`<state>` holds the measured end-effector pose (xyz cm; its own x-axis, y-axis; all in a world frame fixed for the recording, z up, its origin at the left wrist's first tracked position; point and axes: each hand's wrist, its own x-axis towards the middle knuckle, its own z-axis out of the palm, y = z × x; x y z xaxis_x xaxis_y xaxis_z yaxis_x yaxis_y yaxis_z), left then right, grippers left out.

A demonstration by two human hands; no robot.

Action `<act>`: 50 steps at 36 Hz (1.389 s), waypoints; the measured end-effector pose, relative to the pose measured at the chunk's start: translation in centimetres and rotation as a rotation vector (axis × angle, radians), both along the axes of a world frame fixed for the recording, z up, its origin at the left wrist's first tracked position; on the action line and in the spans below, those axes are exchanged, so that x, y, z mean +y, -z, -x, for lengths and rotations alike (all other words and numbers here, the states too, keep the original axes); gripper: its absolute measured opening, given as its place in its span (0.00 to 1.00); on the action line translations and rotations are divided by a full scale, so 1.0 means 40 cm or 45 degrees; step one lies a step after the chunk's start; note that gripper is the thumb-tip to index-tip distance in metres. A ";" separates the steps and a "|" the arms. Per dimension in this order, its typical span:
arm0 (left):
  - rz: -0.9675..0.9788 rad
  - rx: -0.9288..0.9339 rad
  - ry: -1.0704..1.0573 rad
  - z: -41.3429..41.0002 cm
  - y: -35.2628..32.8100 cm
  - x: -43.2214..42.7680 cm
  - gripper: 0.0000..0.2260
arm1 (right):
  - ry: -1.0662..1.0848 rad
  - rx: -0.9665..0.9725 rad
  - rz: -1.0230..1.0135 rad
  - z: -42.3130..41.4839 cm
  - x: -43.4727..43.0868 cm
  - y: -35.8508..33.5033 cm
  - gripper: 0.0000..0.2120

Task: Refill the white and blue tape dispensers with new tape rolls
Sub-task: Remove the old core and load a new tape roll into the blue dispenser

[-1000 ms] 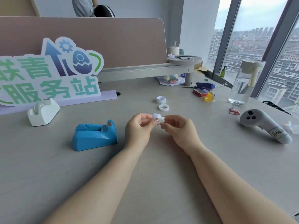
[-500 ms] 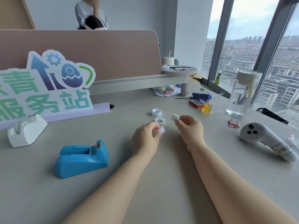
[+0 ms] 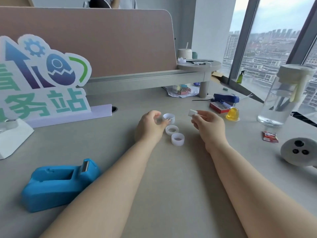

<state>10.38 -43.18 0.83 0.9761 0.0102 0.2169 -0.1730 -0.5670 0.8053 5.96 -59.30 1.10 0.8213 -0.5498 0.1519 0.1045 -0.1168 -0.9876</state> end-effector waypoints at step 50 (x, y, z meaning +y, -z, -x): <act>0.679 0.050 0.232 0.565 -0.014 0.277 0.14 | -0.705 -0.003 -0.109 0.459 0.340 -0.045 0.08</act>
<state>-12.23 -32.11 1.41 0.9796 -0.0610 0.1913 -0.1941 -0.0435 0.9800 -12.40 -45.72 2.90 0.9906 -0.0468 0.1282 0.1300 0.0367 -0.9908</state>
